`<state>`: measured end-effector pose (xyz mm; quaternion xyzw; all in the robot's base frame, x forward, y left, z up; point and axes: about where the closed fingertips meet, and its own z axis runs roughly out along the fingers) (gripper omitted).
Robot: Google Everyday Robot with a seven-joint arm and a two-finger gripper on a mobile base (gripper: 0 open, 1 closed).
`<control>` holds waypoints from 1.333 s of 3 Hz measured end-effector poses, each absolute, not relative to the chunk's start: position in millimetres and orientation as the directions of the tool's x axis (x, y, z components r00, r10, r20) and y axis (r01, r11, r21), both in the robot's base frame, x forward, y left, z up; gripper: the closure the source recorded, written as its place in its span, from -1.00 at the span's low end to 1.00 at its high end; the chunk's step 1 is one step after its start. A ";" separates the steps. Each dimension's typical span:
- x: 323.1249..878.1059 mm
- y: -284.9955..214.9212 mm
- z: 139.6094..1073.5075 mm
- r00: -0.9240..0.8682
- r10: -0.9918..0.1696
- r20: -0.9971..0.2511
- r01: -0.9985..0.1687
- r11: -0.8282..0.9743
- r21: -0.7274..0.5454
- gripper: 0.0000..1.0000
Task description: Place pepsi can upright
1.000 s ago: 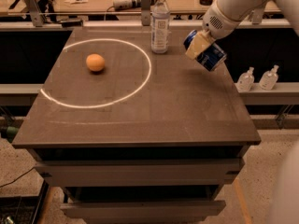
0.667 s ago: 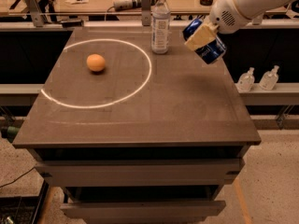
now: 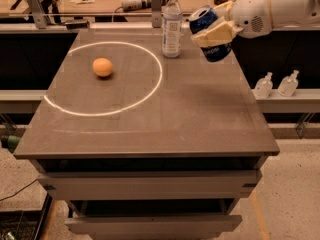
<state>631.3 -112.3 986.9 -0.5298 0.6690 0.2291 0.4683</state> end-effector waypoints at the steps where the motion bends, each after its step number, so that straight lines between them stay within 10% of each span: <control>1: 624.8 -99.7 984.3 0.173 -0.387 -0.906 -0.955 0.158 -0.250 1.00; 4: 625.7 -84.1 942.0 0.236 -0.235 -0.943 -0.971 -0.011 -0.241 1.00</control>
Offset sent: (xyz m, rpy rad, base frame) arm -0.0142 0.0299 -0.0244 0.1629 -0.1819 0.5813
